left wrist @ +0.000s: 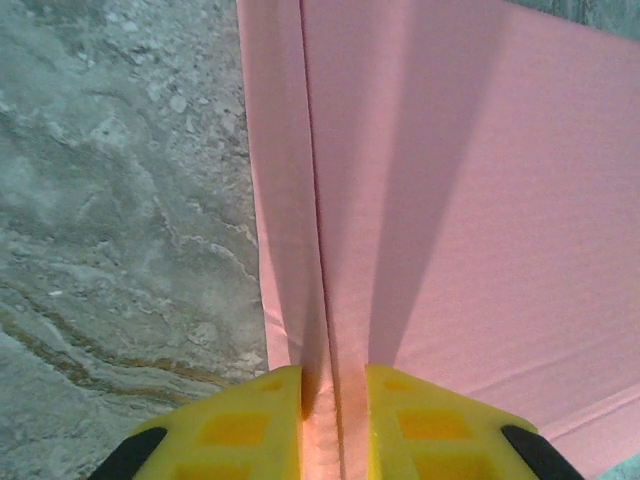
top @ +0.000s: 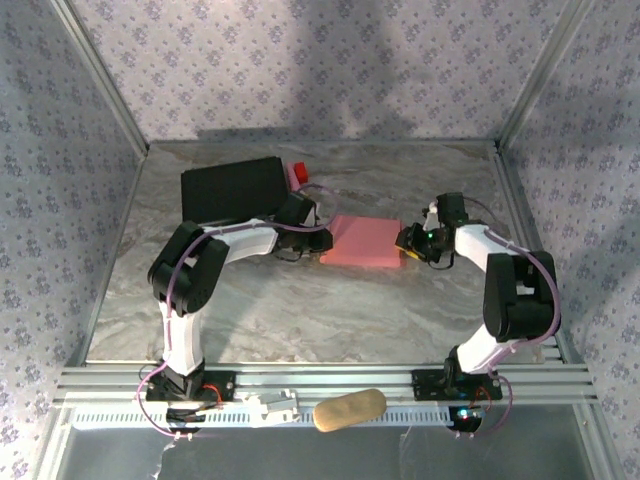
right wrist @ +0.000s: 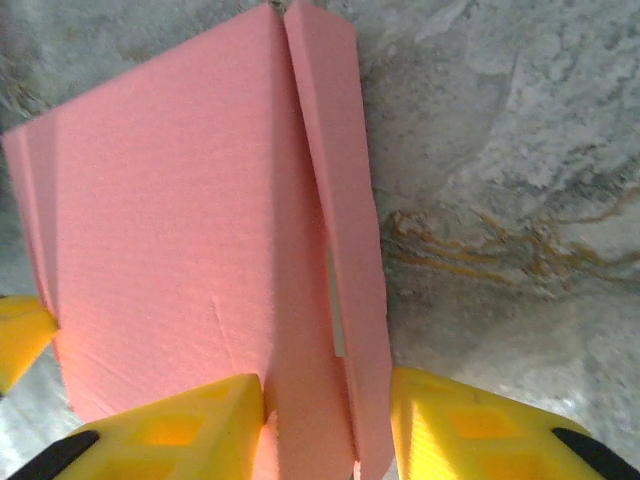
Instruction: Fold the paper box
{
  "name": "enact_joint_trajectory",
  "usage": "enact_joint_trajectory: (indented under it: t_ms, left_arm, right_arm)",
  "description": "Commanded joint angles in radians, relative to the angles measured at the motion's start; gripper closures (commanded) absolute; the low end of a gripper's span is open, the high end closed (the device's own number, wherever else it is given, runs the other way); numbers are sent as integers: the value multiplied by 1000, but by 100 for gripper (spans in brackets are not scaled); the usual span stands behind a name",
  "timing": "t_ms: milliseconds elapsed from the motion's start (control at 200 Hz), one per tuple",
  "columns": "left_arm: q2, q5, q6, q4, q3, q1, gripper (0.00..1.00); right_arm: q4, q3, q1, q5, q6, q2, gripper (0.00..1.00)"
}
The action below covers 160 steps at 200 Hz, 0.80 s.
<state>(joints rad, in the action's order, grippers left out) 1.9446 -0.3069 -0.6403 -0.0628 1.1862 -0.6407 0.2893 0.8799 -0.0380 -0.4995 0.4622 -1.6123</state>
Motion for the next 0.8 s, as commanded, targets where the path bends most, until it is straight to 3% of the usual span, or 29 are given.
enact_joint_trajectory:
  t_ms: [0,85,425,795]
  left_arm:
    - [11,15,-4,-43,-33,5,81]
    - [9,13,-4,-45,-31,4,81]
    - [-1,12,-3,-55,-17,3,81]
    - [-4,11,-1,-65,-11,1,81]
  right_arm:
    - [-43,-34,-3,-44,24,-33,66]
    - [-26,-35,-2,-21,26,-15,70]
    - [117,22,-17,23,15,77,67]
    - [85,8,-49,4,46,71,67]
